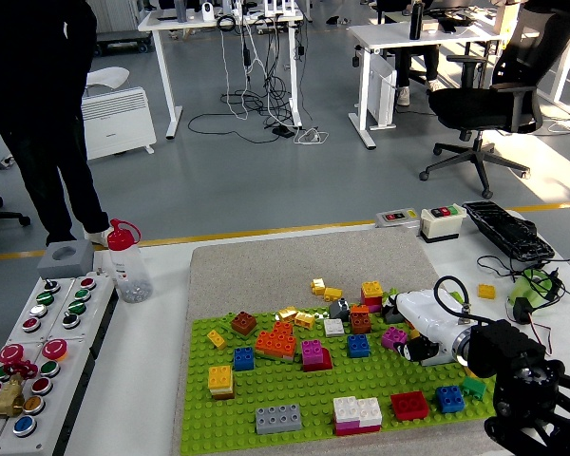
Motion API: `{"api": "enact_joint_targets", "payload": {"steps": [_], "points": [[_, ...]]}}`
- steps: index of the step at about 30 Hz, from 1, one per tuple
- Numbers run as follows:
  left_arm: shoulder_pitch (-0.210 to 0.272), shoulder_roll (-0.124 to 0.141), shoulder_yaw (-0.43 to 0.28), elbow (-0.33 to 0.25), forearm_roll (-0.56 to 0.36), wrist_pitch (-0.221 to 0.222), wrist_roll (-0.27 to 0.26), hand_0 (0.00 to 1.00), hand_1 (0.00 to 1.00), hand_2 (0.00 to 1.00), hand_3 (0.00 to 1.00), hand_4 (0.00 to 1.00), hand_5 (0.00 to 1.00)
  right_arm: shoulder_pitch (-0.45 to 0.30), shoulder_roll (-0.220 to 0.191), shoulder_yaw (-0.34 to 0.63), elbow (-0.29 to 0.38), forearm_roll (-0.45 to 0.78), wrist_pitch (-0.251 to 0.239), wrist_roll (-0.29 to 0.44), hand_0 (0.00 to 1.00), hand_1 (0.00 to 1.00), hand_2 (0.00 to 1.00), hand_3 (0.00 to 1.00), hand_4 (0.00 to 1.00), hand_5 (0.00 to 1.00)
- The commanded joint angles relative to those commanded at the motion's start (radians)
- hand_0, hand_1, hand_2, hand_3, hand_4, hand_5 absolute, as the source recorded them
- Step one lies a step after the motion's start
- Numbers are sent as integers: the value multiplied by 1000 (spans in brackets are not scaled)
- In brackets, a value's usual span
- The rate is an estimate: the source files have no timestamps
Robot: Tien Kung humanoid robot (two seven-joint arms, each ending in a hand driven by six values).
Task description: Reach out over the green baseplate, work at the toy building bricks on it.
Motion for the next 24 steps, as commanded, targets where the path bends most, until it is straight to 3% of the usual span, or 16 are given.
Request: {"api": "enact_joint_targets", "payload": {"steps": [12,24], "points": [[-2,3,3,0,-3,2,2,727,780,799,669,475,998,49,36,-43,-88,-10,32,7,133,337,694,721,699,161],[-6,5,4,0,-5,4,2,727,781,800,671,475,998,75,48,-71,-131,-55,43,26,133,337,693,717,696,166]]}}
